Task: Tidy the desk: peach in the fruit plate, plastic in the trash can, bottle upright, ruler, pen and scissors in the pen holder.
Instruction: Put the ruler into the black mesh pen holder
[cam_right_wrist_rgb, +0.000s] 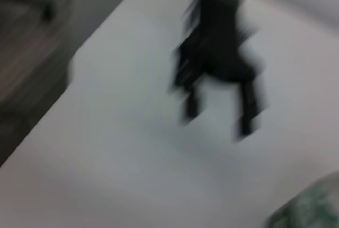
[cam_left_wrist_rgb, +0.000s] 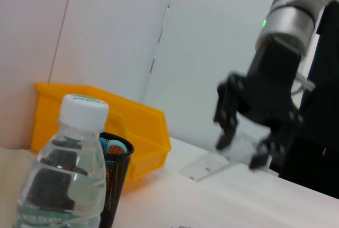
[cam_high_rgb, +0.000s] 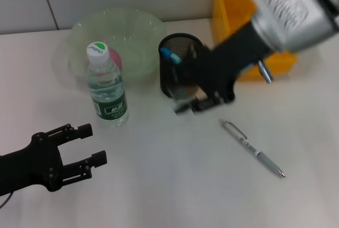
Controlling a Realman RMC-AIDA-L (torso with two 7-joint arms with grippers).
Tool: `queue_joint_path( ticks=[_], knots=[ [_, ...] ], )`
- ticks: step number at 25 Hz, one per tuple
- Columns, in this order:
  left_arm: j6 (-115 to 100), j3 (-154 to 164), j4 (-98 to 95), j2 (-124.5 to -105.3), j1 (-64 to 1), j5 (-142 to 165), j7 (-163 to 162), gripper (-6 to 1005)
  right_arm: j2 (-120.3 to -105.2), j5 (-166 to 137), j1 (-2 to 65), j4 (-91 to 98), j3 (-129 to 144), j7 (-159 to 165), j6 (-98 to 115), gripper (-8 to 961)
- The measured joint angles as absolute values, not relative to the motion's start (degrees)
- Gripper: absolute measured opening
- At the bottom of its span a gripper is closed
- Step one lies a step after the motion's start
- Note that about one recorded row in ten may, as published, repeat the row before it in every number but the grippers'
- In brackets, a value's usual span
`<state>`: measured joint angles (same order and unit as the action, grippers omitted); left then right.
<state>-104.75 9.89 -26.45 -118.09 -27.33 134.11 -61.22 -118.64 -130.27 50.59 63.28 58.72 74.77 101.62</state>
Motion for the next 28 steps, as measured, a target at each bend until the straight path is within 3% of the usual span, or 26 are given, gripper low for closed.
queue_joint_path(
  ticks=[15,28],
  knots=[
    [-107.4,13.5,-26.1,-118.27,-28.5,134.1,-58.8,767,-119.15,-98.1,46.5,51.4,55.7,78.8,69.2,384],
    [-108.9,15.9,-26.6,-117.98,-28.7,134.1,-59.3,766,-119.33,-95.9,42.7,50.3,58.4,84.1,63.6,383]
  ],
)
